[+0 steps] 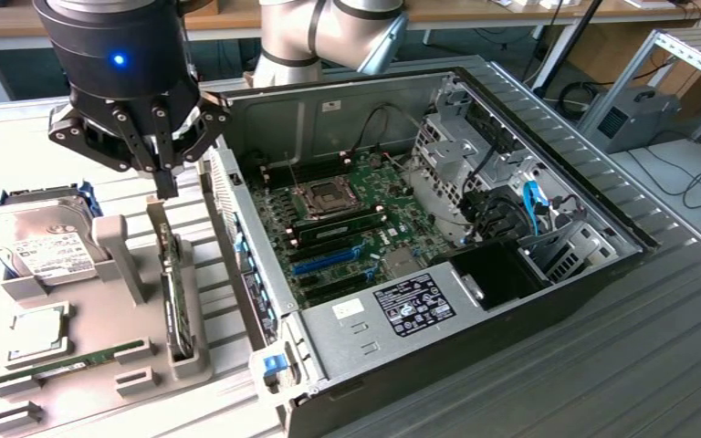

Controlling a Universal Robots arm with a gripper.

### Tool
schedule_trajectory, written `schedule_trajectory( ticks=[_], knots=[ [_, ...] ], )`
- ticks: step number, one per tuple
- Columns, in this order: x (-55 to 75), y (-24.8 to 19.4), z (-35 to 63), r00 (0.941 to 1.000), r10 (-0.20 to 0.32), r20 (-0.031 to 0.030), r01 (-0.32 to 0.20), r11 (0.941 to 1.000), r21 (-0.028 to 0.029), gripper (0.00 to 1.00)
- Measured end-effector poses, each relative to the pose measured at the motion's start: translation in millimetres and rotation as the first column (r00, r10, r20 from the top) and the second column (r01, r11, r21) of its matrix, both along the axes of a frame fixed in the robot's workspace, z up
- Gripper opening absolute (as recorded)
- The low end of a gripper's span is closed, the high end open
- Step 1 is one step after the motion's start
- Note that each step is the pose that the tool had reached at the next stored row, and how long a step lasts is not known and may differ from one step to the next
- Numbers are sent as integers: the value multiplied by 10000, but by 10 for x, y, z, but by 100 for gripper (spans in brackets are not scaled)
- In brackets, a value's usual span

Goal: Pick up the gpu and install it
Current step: 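Reach for the gpu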

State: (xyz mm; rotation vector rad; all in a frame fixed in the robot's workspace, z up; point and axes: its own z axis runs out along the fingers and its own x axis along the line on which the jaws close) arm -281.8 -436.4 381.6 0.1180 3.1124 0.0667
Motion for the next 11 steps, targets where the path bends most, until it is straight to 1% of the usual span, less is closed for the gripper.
schedule_trajectory(
  ticks=[2, 4, 11],
  knots=[
    [0, -2, 1, 10000, 0, -1, 0, 10000, -1, 11],
    [0, -26, 1, 10000, 0, -1, 0, 10000, -1, 11],
    [0, -38, 0, 10000, 0, -1, 0, 10000, 0, 11]
  ],
)
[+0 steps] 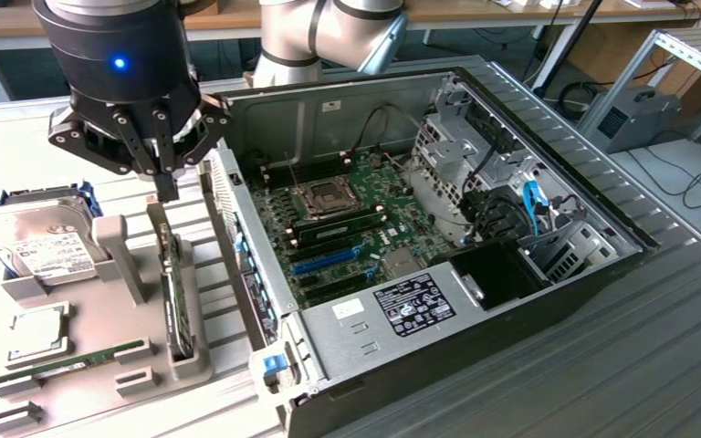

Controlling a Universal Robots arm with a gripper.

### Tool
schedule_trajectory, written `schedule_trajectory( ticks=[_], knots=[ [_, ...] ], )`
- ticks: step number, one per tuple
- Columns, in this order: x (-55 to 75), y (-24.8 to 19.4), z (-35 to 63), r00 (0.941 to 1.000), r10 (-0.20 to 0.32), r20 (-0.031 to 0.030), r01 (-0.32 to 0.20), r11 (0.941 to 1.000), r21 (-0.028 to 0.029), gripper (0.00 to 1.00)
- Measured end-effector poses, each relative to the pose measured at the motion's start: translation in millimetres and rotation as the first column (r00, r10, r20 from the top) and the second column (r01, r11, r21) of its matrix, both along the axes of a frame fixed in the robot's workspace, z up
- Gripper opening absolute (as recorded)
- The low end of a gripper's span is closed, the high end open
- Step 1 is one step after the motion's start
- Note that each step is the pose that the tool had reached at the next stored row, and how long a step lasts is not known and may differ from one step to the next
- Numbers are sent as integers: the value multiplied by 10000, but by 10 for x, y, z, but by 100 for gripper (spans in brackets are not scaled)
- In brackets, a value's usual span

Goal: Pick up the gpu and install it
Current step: 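Reach for the gpu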

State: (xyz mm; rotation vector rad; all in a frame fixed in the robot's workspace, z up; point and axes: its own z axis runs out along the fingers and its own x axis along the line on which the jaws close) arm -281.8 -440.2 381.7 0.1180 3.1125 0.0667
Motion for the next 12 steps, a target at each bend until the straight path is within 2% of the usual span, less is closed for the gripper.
schedule_trajectory(
  ticks=[12],
  knots=[
    [0, -31, 0, 10000, 0, 0, 0, 10000, 0, 11]
  ],
)
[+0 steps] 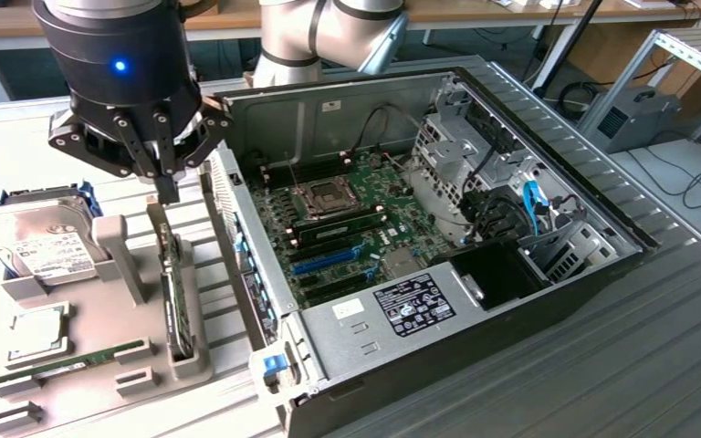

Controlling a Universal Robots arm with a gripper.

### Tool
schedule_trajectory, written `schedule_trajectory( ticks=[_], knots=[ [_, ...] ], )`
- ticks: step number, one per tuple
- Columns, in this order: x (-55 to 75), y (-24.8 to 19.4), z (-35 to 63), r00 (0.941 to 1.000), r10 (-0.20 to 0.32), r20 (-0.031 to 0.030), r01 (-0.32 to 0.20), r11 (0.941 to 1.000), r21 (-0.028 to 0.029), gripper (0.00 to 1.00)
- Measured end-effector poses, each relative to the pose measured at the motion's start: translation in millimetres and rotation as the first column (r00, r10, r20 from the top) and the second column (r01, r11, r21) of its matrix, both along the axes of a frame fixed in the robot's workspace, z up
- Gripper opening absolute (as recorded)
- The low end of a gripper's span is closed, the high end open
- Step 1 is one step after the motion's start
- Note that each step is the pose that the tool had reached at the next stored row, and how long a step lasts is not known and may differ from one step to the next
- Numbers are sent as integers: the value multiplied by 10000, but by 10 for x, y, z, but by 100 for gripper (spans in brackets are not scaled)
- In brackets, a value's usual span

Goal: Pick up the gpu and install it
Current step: 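Reach for the gpu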

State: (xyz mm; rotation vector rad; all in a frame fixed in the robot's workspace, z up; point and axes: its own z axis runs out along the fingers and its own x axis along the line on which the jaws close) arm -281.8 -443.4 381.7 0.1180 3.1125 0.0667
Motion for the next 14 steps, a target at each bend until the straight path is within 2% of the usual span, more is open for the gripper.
schedule_trajectory(
  ticks=[14],
  knots=[
    [0, -33, 0, 10000, 0, 0, 0, 10000, 0, 11]
  ],
)
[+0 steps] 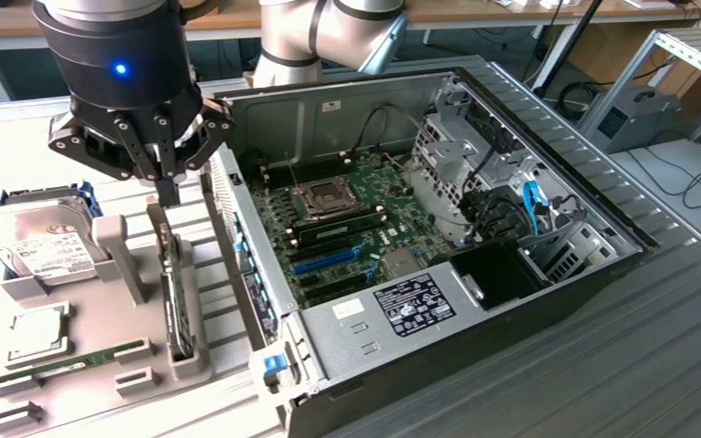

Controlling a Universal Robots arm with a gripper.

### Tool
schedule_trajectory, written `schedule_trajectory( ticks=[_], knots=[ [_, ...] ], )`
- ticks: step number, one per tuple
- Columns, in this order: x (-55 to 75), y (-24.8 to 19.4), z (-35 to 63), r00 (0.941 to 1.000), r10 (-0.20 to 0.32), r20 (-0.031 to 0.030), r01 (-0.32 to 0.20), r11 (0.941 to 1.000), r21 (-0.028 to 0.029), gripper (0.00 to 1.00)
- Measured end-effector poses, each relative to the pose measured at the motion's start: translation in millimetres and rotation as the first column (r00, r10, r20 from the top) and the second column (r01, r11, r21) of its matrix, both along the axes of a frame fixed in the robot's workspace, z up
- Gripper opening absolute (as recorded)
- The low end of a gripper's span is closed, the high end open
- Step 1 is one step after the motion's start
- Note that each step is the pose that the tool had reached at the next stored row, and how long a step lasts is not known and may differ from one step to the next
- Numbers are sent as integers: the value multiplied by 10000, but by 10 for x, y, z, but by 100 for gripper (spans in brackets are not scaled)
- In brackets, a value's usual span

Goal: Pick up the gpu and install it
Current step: 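Reach for the gpu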

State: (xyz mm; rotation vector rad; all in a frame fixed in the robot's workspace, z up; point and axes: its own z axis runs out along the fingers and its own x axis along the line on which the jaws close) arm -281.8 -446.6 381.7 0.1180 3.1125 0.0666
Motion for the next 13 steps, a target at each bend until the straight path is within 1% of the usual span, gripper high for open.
schedule_trajectory(
  ticks=[13],
  knots=[
    [0, -43, 0, 10000, 0, 0, 0, 10000, 1, 11]
  ],
)
